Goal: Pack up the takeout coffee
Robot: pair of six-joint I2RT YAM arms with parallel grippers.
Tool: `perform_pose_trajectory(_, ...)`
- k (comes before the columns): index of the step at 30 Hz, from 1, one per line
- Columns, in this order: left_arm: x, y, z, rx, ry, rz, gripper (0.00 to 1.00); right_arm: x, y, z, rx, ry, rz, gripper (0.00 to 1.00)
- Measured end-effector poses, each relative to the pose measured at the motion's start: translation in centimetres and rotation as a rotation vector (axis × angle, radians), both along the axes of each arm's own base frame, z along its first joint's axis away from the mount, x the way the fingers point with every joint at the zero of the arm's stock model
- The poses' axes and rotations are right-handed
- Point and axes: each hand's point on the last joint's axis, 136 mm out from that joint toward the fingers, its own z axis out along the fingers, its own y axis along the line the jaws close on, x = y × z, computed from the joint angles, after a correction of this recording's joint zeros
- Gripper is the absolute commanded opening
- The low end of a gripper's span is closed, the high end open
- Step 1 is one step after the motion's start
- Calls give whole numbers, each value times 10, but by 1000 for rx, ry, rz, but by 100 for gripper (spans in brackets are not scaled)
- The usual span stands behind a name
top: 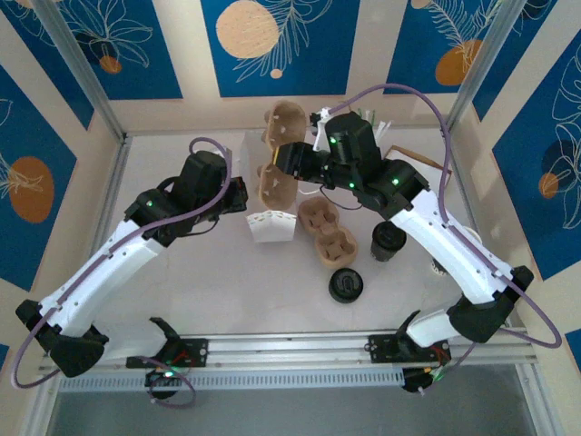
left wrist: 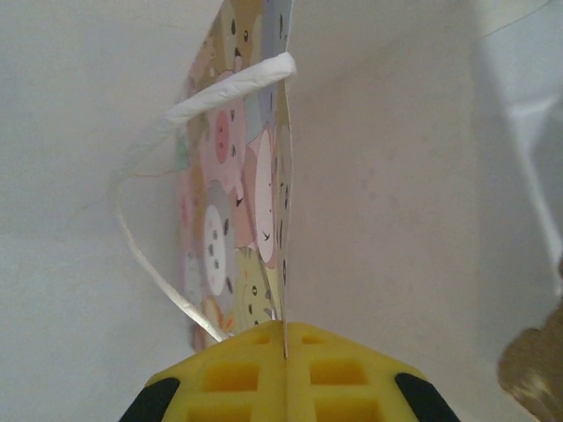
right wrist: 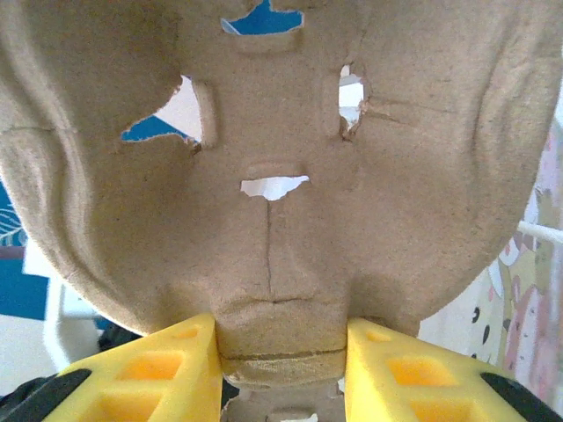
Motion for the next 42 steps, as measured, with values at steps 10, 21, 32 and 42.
perform_pose_trajectory(10, -1, -2, -4, -29, -35, -18, 0, 3, 8, -38, -106, 86, 15, 37)
perform_pose_trajectory(21, -2, -9, -4, -58, -71, -60, 0, 14, -2, -43, -18, 188, 22, 36)
perform_pose_trajectory(32, -2, -11, -6, -63, -70, -67, 0, 14, -6, -79, -38, 336, 41, 36)
perform_pose_trajectory(42, -2, -14, -10, -63, -61, -76, 0, 6, -2, -97, -42, 407, 85, 36)
